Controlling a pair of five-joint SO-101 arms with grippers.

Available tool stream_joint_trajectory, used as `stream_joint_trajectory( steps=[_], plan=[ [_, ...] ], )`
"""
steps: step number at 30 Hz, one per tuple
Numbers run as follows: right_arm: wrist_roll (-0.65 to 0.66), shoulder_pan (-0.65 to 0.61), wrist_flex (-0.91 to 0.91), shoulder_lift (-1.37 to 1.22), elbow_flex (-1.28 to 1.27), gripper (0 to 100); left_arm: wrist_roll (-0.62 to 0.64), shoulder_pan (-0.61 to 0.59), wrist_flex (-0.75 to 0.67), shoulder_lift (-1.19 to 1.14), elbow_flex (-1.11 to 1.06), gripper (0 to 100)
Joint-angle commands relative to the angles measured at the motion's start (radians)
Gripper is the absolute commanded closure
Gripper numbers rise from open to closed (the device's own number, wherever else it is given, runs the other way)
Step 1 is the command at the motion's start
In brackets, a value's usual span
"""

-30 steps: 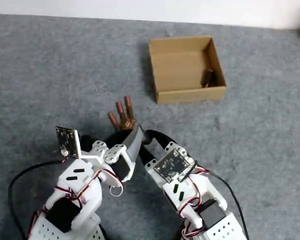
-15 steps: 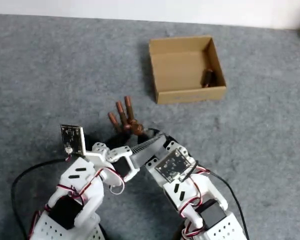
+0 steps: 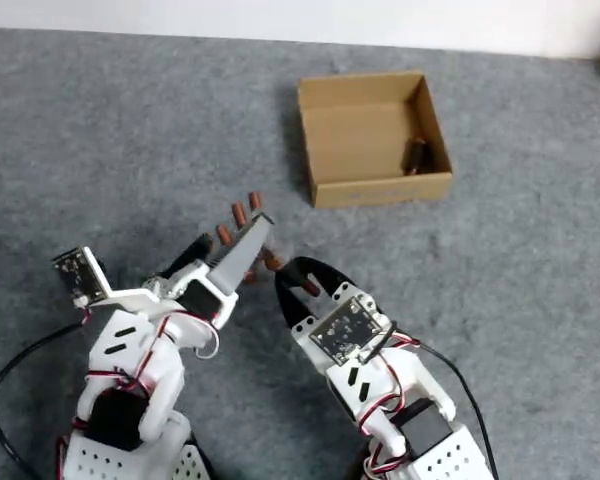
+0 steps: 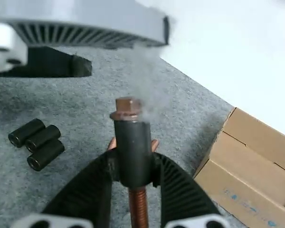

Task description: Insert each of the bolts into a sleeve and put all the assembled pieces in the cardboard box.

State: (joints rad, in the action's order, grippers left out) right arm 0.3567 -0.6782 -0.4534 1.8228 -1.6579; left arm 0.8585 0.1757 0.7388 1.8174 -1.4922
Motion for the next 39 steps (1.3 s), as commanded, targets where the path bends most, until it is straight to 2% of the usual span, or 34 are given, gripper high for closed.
stream_joint_trajectory(
  steps=[1,5,7,12,15,17,21,25,29,39],
  plan=[
    [-0.006,0.001,0.036,0.015,0.013,99.4,0.006,-0.096,-0.003,0.010,0.042,62],
    [-0.006,0.001,0.036,0.015,0.012,99.4,0.002,-0.151,-0.026,0.008,0.002,64],
    [-0.006,0.001,0.036,0.010,0.013,99.4,0.000,-0.151,-0.083,0.008,-0.036,72],
    [-0.005,0.035,0.036,0.008,0.013,99.4,-0.043,-0.180,-0.290,0.008,-0.139,100],
    [-0.005,0.079,0.036,0.007,0.013,99.4,-0.044,-0.229,-0.384,0.008,-0.182,96],
    [-0.005,0.116,0.036,0.007,0.013,99.4,-0.046,-0.248,-0.396,0.008,-0.194,99],
    [-0.003,0.182,0.031,0.005,0.035,99.4,-0.057,-0.252,-0.393,0.008,-0.203,99],
    [-0.009,0.271,0.015,-0.068,0.162,99.4,-0.180,-0.252,-0.350,0.007,-0.203,99],
    [-0.009,0.318,0.013,-0.372,0.380,99.4,-0.241,-0.248,-0.327,0.007,-0.203,99],
    [-0.005,0.444,-0.005,-1.461,1.199,99.4,-0.242,-0.251,-0.325,0.007,-0.203,99]
  ],
)
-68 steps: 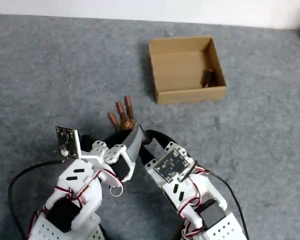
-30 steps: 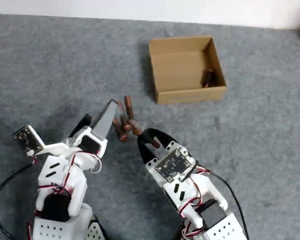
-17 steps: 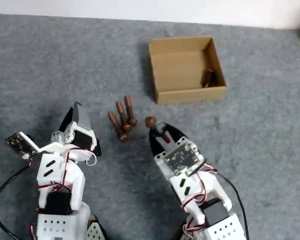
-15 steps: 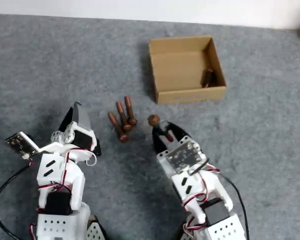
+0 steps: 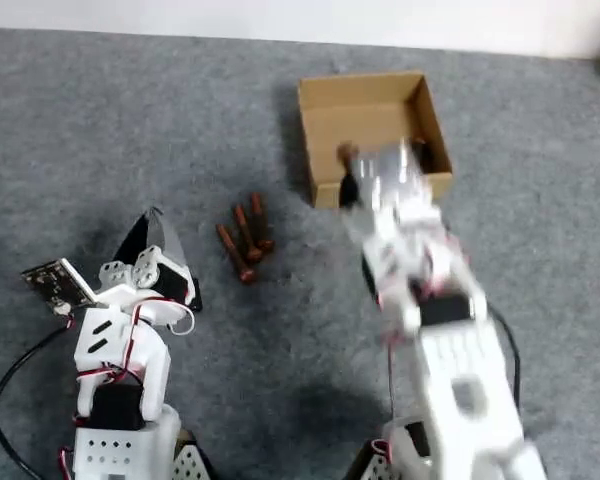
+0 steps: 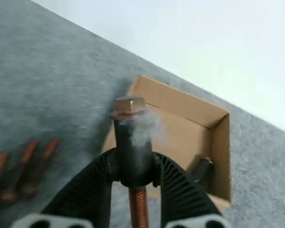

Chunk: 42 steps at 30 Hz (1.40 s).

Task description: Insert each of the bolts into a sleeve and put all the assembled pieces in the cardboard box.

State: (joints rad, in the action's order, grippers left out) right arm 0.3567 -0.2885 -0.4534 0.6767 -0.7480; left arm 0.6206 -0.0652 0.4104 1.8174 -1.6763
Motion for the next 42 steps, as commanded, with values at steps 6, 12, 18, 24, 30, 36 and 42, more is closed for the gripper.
stream_joint_trajectory(
  steps=[6,12,18,24,30,36,42],
  plan=[
    [-0.009,0.148,-0.239,-0.802,0.820,99.4,-0.005,-0.007,0.003,0.007,-0.019,99],
    [-0.011,0.177,-0.479,-1.125,1.265,99.2,-0.005,-0.005,0.003,0.007,-0.019,99],
    [-0.011,0.173,-0.656,-1.270,1.535,98.6,-0.005,-0.005,0.003,0.007,-0.019,99],
    [-0.011,0.176,-0.788,-1.325,1.653,72.2,-0.005,-0.005,0.002,0.007,-0.019,99],
    [-0.012,0.179,-0.946,-1.325,1.666,54.5,-0.005,-0.005,0.002,0.007,-0.019,99],
    [-0.133,0.208,-1.063,-1.264,1.801,54.5,-0.005,-0.005,0.002,0.007,-0.019,99],
    [-0.149,0.133,-1.317,-1.153,2.071,54.5,-0.005,-0.005,0.002,0.007,-0.019,99]
  ],
)
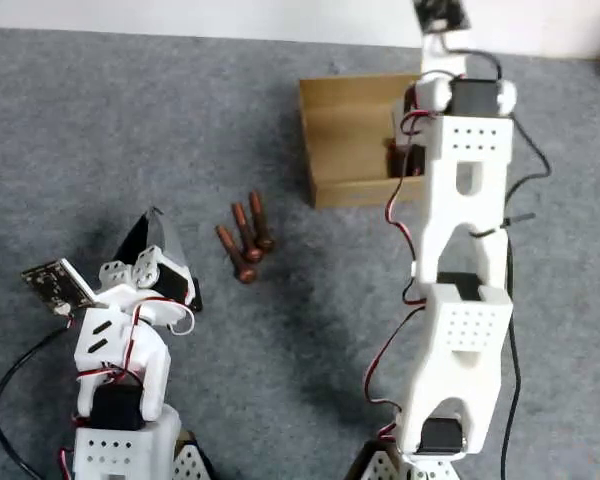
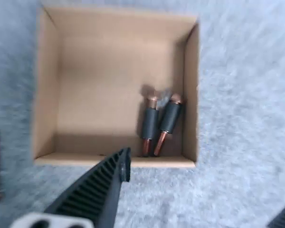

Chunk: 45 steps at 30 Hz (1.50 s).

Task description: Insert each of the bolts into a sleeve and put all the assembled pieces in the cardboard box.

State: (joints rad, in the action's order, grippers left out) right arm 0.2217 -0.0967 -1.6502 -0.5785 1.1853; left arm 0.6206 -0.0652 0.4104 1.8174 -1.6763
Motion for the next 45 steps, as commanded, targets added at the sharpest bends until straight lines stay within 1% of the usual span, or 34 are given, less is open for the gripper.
stream_joint_trajectory(
  steps=[1,4,7,15,17,19,22,24,26,29,31,35,37,40,42,45],
  plan=[
    [-0.015,-0.079,-0.117,0.130,0.170,54.5,-0.005,-0.005,0.002,0.007,-0.019,99],
    [-0.017,-0.108,-0.116,0.242,0.094,54.5,-0.005,-0.005,0.003,0.007,-0.019,99],
    [-0.017,-0.183,-0.116,0.383,-0.051,54.5,-0.003,-0.005,0.006,0.007,-0.019,99],
    [-0.017,-0.433,-0.107,0.897,-0.682,54.5,-0.005,0.018,0.044,0.007,-0.013,99],
    [-0.017,-0.486,-0.076,1.007,-0.868,54.5,-0.005,0.018,0.048,0.007,-0.012,99],
    [-0.011,-0.519,-0.007,1.116,-1.084,54.5,-0.005,0.018,0.060,0.007,-0.010,99],
    [0.002,-0.530,0.159,1.248,-1.409,54.5,-0.005,0.016,0.061,0.007,-0.008,99],
    [0.063,-0.532,0.277,1.317,-1.607,54.5,-0.006,0.016,0.061,0.007,-0.008,99],
    [0.112,-0.533,0.378,1.360,-1.782,54.5,-0.006,0.016,0.061,0.007,-0.008,99],
    [0.126,-0.533,0.498,1.371,-1.994,54.5,-0.012,0.016,0.061,0.007,-0.008,99],
    [0.124,-0.533,0.576,1.371,-2.084,54.5,-0.034,0.021,0.061,0.007,-0.008,99],
    [0.121,-0.533,0.697,1.380,-2.221,54.5,-0.037,0.025,0.063,0.007,-0.008,99],
    [0.081,-0.530,0.736,1.380,-2.262,54.5,-0.049,0.048,0.064,0.007,-0.008,99],
    [0.037,-0.527,0.774,1.380,-2.302,54.5,-0.110,0.070,0.064,-0.012,-0.001,99],
    [0.038,-0.527,0.794,1.380,-2.313,54.5,-0.132,0.068,0.064,-0.081,0.033,99],
    [0.038,-0.527,0.829,1.382,-2.341,54.5,-0.184,0.068,0.060,-0.278,0.120,99]
  ],
)
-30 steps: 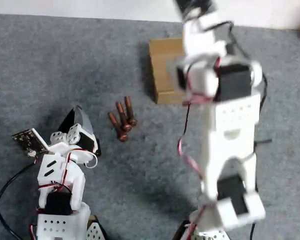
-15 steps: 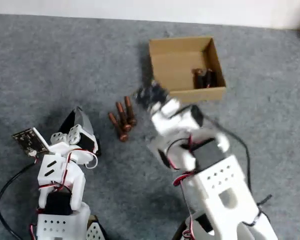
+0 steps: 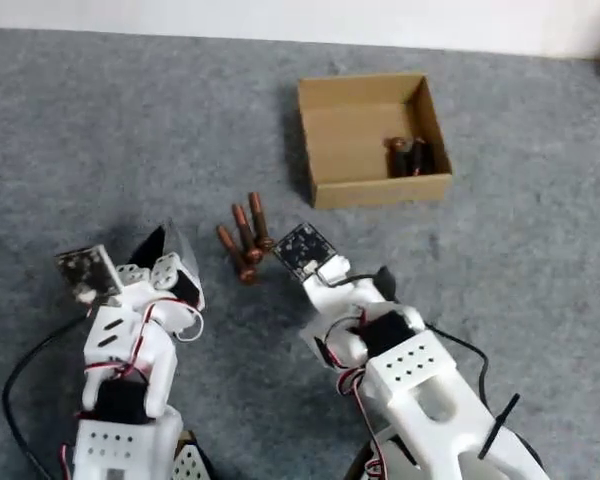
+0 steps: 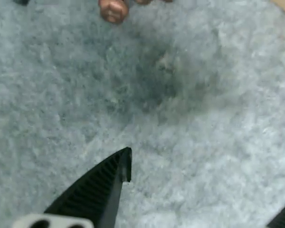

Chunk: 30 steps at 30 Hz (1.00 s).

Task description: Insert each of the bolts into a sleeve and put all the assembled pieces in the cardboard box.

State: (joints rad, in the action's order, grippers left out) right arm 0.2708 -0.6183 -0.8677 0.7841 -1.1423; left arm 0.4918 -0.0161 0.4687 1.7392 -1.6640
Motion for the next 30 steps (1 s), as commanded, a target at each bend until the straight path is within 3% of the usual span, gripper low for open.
stream_joint_trajectory(
  steps=[1,7,12,19,25,28,30],
  plan=[
    [-0.011,-0.005,0.065,0.019,-0.027,54.5,-0.077,0.019,0.000,-0.288,0.143,99],
    [-0.011,0.042,0.174,0.019,-0.090,54.5,-0.298,0.018,-0.157,-0.941,0.414,99],
    [-0.009,0.140,0.243,0.019,-0.107,54.5,-0.542,0.021,-0.126,-1.353,0.671,99],
    [-0.009,0.147,0.248,0.018,-0.107,54.5,-1.117,0.104,0.471,-1.339,0.975,87],
    [-0.009,0.147,0.248,0.018,-0.108,54.5,-1.801,0.274,0.763,-1.274,1.020,83],
    [-0.008,0.148,0.249,0.018,-0.108,54.5,-2.148,0.274,0.901,-1.268,1.027,83],
    [-0.008,0.148,0.249,0.018,-0.108,54.5,-2.288,0.243,0.913,-1.264,1.027,83]
  ],
)
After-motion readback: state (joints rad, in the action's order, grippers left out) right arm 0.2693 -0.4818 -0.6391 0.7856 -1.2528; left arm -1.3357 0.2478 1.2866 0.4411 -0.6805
